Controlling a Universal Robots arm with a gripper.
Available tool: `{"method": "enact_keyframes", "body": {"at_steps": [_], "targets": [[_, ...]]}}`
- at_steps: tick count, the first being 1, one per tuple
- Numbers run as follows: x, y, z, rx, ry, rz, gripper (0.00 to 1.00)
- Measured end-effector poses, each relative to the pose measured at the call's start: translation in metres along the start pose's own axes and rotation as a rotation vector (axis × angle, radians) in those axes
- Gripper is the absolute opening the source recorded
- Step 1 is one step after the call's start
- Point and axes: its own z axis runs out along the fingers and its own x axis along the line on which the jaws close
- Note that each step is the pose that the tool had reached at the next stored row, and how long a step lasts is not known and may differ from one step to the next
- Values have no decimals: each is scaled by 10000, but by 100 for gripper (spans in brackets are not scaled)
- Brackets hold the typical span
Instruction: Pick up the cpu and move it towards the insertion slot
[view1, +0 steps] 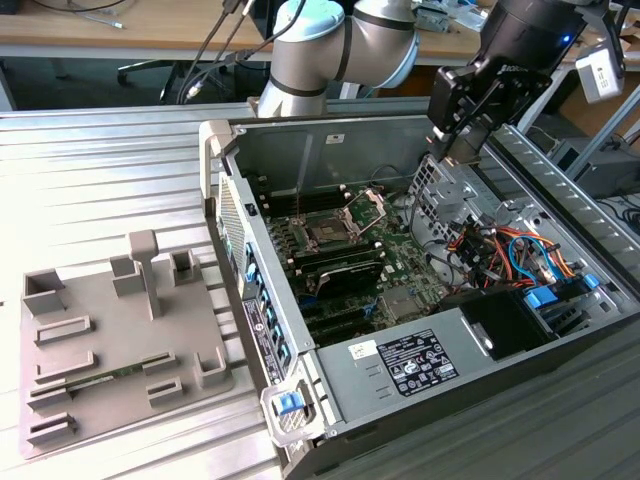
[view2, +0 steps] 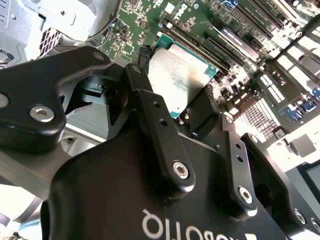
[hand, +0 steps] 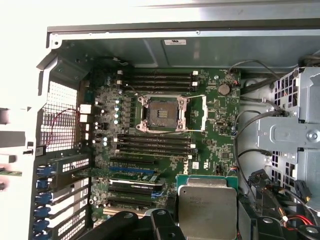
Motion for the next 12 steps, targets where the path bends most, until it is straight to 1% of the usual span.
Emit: {"method": "enact_keyframes", "body": {"at_steps": [4,6,12], "targets": [[-8,0,1,0,0,0,55],[-41,-1,3,0,0,1,55],[-51,-1,3,0,1,0,55]]}}
